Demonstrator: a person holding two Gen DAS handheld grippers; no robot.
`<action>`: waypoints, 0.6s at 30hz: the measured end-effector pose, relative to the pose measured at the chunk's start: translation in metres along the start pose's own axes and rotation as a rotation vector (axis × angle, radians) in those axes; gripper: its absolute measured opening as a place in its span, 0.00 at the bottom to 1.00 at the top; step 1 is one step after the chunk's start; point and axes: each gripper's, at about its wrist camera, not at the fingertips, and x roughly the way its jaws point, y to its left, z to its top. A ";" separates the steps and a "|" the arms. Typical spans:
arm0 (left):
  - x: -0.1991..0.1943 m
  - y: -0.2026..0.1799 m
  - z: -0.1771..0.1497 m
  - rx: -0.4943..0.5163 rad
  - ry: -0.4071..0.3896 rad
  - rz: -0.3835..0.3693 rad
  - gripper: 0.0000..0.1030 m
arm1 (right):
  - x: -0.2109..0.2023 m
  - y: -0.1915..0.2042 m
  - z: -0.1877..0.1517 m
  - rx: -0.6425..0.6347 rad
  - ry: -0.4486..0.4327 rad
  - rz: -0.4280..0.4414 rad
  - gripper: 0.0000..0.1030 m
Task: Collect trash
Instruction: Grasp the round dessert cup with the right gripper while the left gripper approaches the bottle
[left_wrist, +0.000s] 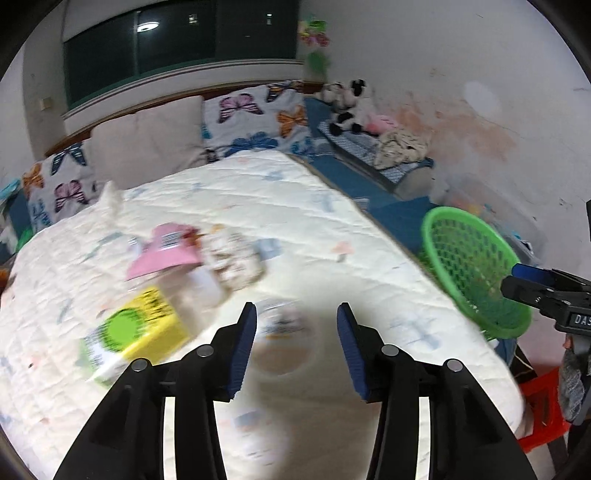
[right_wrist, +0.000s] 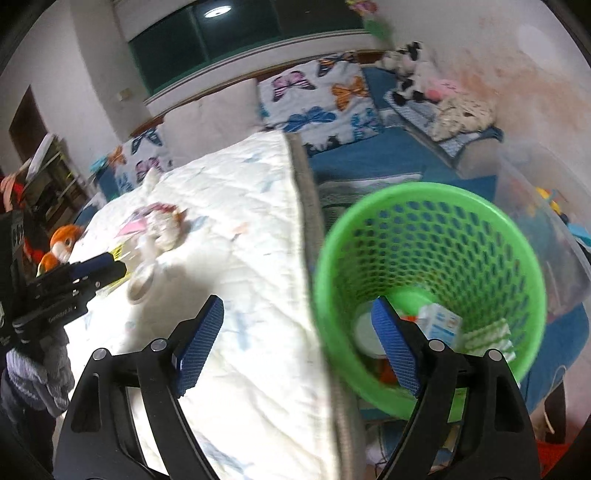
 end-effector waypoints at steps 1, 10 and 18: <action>-0.002 0.008 -0.002 -0.003 0.000 0.011 0.46 | 0.003 0.007 0.000 -0.011 0.003 0.007 0.81; -0.022 0.072 -0.017 -0.019 -0.006 0.111 0.50 | 0.034 0.078 0.000 -0.120 0.056 0.081 0.82; -0.027 0.105 -0.026 -0.024 0.001 0.131 0.55 | 0.059 0.134 0.002 -0.217 0.088 0.136 0.82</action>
